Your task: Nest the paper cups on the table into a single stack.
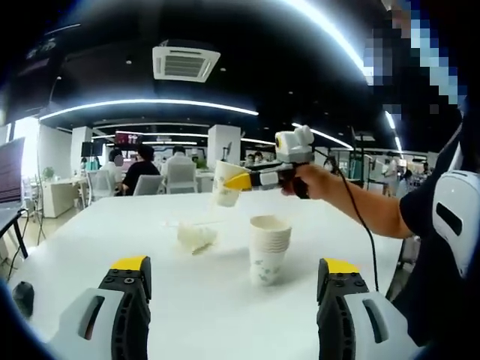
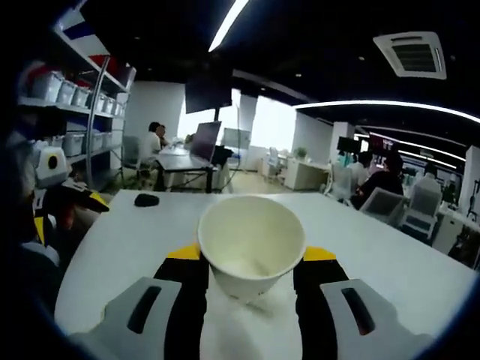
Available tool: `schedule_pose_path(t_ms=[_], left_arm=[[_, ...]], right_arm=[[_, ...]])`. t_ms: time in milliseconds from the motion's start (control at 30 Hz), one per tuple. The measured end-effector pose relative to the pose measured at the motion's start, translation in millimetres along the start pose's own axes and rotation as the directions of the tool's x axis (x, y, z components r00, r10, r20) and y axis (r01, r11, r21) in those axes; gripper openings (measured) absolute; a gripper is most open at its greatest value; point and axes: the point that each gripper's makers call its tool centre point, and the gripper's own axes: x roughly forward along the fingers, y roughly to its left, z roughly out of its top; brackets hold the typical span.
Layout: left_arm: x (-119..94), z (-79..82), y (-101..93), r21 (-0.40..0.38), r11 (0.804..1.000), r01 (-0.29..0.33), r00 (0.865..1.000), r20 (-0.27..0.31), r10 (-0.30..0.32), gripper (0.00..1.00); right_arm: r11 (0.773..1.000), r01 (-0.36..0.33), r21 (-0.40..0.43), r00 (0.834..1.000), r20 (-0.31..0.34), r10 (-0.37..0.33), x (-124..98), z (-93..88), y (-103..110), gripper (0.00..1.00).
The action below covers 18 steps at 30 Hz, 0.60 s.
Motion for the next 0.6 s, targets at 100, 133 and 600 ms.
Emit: schedule_pose_path(t_ms=[100, 133, 600], left_arm=[[0.1, 1.2, -1.8, 0.004, 1.000, 0.004, 1.000, -0.001, -0.004, 0.97], [0.0, 1.4, -2.1, 0.004, 1.000, 0.004, 1.000, -0.001, -0.004, 0.97], [0.7, 0.4, -9.7, 0.030, 1.000, 0.003, 0.999, -0.038, -0.002, 0.97]], right_arm=[[1.000, -0.007, 0.005, 1.000, 0.000, 0.007, -1.5, -2.8, 4.0, 0.47], [1.000, -0.009, 0.005, 1.000, 0.000, 0.009, -2.1, -2.9, 4.8, 0.47], [1.000, -0.019, -0.021, 0.998, 0.055, 0.020, -17.5, 6.2, 17.3, 0.47]])
